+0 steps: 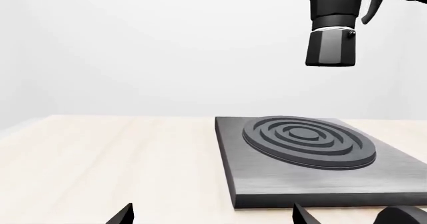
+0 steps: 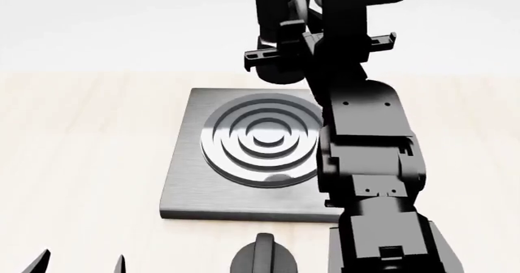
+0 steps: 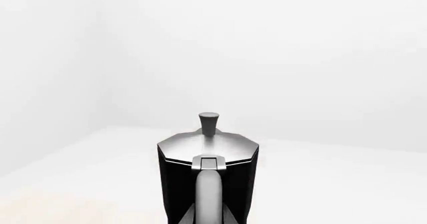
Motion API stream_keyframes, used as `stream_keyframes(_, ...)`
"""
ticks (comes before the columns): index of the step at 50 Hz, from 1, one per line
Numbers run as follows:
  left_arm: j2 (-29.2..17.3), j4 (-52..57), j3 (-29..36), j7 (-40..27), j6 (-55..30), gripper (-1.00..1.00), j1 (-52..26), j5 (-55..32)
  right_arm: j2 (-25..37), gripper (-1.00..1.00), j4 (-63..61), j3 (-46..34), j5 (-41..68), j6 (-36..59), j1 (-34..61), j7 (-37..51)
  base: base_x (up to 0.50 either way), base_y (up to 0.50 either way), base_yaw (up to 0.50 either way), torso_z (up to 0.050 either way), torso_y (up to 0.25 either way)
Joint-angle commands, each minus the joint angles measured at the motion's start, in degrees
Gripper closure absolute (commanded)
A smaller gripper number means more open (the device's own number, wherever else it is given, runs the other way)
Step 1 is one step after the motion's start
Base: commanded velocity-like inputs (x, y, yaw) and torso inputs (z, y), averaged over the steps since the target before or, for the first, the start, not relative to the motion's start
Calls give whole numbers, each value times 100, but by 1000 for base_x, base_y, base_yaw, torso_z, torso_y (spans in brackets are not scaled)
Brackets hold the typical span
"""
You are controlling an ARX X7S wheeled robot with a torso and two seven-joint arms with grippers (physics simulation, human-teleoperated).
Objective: Put the moka pot on the stove.
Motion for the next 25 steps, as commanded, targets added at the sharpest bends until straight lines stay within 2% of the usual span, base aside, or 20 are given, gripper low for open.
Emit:
stream_keyframes(1,-11,-6,7,-15,12,-100,-2,-10,-21,100,-2,-359,496,4,-82,57,0,0,0,0,10)
stream_keyframes(11,-13,-22,33,-18,8,-100,-19,-6,-21,100,-2,-377,569,-3,-164,57,0,0,0,0,1)
stream_keyframes(25,-39,-10,31,-24,31,-100,-16,-36,-22,100,-2,-957,1162,-5,-281,118,0,0,0,0,1)
